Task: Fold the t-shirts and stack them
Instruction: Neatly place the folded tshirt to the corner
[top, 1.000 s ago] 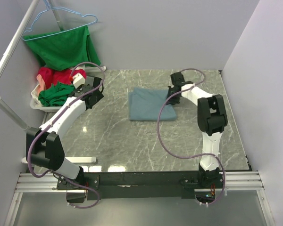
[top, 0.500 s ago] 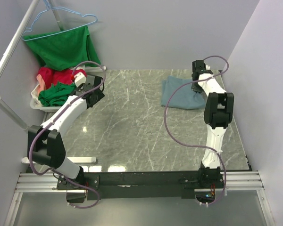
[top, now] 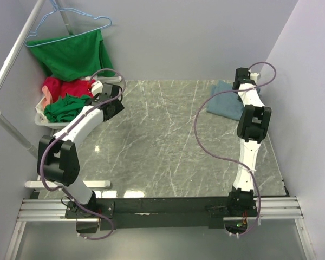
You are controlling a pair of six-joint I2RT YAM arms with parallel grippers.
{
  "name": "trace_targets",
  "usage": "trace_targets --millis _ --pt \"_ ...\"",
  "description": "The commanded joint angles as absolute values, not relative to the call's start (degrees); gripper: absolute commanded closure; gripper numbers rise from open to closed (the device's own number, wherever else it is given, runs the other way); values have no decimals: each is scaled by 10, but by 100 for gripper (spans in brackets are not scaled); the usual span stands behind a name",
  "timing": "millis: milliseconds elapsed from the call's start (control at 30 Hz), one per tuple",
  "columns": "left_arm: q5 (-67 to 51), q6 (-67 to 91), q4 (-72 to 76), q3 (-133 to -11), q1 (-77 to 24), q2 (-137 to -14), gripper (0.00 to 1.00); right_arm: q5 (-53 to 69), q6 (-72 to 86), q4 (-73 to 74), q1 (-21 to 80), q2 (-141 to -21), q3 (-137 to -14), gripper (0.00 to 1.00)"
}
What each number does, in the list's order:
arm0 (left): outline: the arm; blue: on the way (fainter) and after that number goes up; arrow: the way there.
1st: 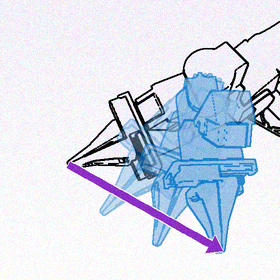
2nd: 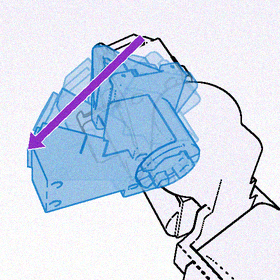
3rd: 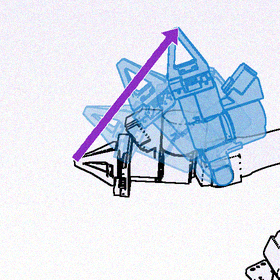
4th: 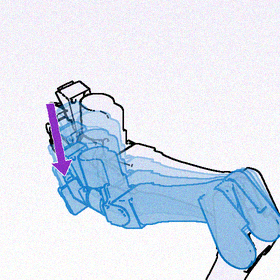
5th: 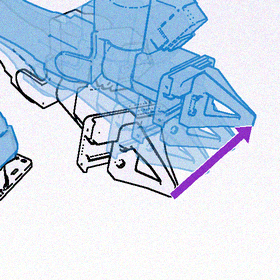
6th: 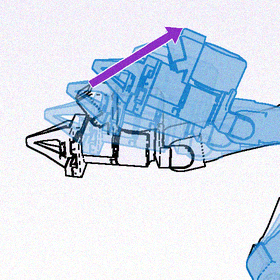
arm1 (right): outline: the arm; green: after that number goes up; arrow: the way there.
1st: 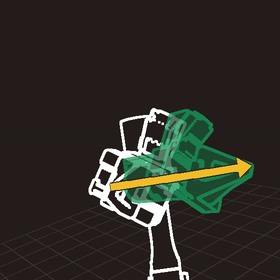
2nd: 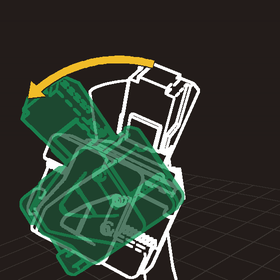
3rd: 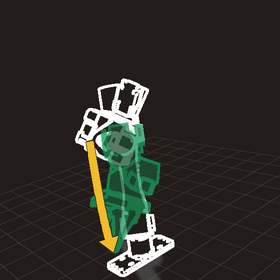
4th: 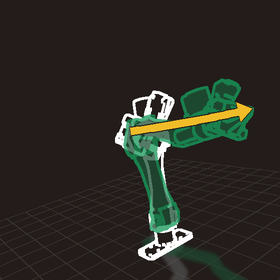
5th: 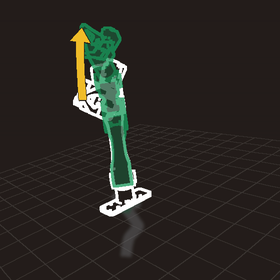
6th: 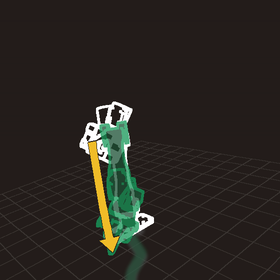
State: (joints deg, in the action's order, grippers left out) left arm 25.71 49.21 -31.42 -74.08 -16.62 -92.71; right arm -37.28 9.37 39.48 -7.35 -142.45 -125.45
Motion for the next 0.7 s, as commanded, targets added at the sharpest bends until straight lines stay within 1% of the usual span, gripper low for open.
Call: trace_targets --millis 0,300,400,467,567,600,633,667 --pt "229 475 -275 -771 -165 -943 35 -433 55 326 -92 -1408 -1265 100" --pt "201 453 -236 -769 -170 -949 34 -464 25 275 -98 -1477 -1348 100" --pt "196 443 -228 -773 -172 -949 34 -464 25 234 -99 -1475 -1340 96" --pt "194 439 -220 -774 -175 -948 34 -461 24 196 -98 -1469 -1329 86" --pt "191 432 -202 -767 -181 -945 34 -474 20 160 -99 -1468 -1335 78" --pt "190 430 -197 -764 -183 -945 34 -475 18 150 -98 -1467 -1334 74" --pt "188 428 -193 -760 -185 -947 34 -478 16 129 -97 -1462 -1332 64" --pt "187 426 -190 -760 -187 -948 34 -483 14 121 -97 -1459 -1330 59"
